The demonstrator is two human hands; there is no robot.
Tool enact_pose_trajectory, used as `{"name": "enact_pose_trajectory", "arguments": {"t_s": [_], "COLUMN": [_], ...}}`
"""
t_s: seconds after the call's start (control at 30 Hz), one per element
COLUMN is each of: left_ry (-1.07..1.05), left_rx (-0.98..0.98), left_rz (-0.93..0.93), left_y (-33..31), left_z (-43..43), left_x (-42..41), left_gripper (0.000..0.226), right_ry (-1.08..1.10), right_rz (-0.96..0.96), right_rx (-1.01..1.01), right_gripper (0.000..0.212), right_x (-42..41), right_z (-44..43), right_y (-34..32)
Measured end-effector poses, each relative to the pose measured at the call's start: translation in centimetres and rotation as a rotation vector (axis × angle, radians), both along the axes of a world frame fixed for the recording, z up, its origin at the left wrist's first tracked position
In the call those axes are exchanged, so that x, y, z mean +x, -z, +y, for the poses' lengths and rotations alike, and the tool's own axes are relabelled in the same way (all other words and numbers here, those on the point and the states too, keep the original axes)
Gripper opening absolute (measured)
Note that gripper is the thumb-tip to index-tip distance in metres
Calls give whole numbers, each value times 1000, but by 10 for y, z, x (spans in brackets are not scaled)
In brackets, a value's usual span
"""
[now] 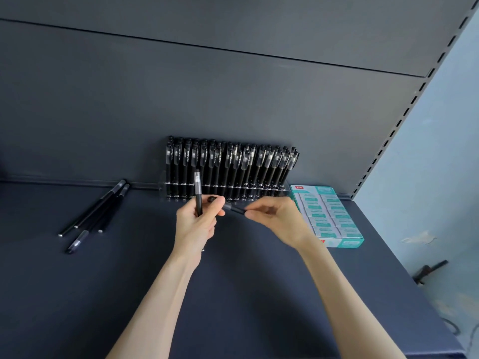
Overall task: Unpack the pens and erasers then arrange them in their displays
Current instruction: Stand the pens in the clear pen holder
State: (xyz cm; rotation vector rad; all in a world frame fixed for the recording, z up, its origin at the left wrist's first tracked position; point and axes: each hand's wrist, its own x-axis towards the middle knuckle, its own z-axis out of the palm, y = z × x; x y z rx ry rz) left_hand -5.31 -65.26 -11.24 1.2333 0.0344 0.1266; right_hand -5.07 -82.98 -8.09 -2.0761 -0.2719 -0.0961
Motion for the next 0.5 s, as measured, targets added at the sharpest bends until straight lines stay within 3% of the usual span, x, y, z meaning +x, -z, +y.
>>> {"name": "enact_pose_trajectory", "arguments": {"t_s": [0.1, 0.27, 0.4, 0.5], "left_ry": [67, 94, 119, 210], "left_rx": [33, 12, 43, 97], "left_rz": [-13, -3, 40, 76], "left_y": [0, 2, 5, 7], "left_z": [-2, -4, -9, -12], "left_x": [-2, -3, -2, -3], "left_gripper": [3, 11, 4, 17], "right_ry": [-66, -71, 12, 29], "right_rz": [-15, -11, -30, -22], "right_rx": [-71, -62, 275, 566], "right_gripper": [10, 14, 17, 30], "right_x": [0, 2, 6, 10], "right_z": [9, 13, 16, 20], "right_y": [-2, -8, -16, -19]}}
